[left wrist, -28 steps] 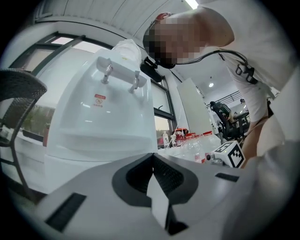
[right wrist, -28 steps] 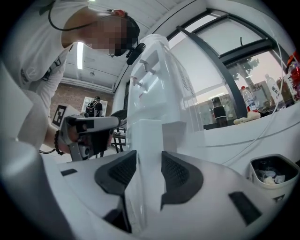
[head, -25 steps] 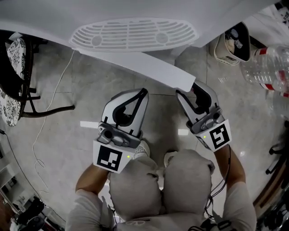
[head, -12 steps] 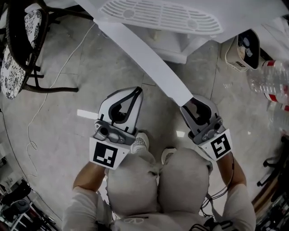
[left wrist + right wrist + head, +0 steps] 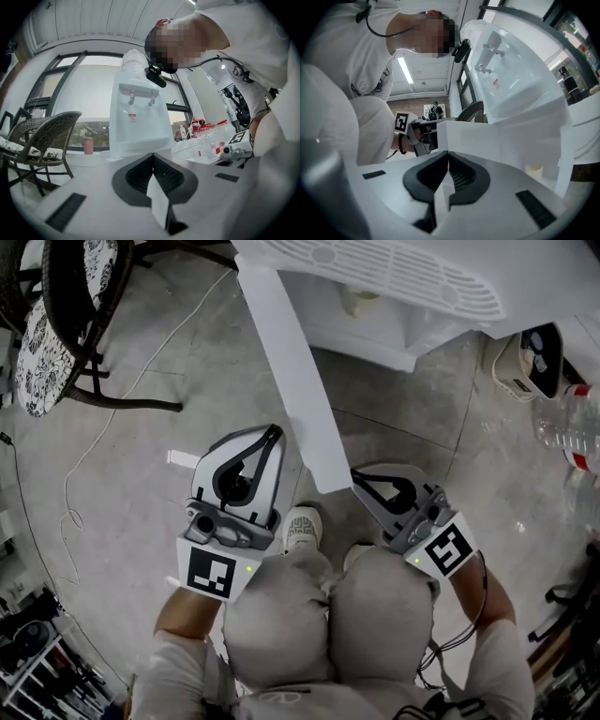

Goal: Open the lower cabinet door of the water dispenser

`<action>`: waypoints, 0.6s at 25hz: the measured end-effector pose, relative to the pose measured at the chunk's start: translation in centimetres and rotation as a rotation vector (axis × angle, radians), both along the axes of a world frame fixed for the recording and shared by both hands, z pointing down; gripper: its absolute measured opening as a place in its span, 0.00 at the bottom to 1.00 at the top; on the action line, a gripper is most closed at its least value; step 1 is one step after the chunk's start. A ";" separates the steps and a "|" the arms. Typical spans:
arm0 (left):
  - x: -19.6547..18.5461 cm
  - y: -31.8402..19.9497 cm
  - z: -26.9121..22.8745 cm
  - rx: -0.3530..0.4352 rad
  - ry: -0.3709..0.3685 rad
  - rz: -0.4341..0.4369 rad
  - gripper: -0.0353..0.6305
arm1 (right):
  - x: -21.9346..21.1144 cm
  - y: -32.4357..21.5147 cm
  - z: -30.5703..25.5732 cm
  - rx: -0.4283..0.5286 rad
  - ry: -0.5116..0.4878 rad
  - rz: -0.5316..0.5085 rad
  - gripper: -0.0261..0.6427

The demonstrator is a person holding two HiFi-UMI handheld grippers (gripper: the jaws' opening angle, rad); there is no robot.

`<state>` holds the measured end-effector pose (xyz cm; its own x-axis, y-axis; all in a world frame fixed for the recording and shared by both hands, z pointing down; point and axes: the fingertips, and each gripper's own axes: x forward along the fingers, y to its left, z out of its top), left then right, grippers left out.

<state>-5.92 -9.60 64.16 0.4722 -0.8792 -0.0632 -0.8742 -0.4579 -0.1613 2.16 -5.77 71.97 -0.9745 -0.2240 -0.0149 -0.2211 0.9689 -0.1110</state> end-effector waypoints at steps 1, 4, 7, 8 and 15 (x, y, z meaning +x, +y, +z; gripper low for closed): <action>-0.5 0.1 -0.2 0.002 -0.003 -0.015 0.06 | -0.6 0.2 0.0 -0.001 0.003 -0.026 0.10; -2.4 0.4 -0.6 0.010 -0.011 -0.065 0.06 | -2.8 1.0 0.1 0.012 0.022 -0.106 0.14; -4.6 1.1 -1.1 0.015 -0.010 -0.121 0.06 | -5.5 2.1 0.2 0.011 0.018 -0.172 0.14; -5.4 1.4 -1.3 0.017 -0.010 -0.142 0.06 | -6.4 2.4 0.3 0.007 0.012 -0.192 0.14; -10.7 3.4 -1.5 0.019 -0.012 -0.269 0.06 | -12.1 3.6 0.2 0.020 -0.001 -0.308 0.13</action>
<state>-16.57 -6.23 62.64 0.2222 -0.9719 -0.0771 -0.9622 -0.2058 -0.1783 -9.94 -2.19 72.15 -0.9964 0.0824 -0.0178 0.0837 0.9923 -0.0910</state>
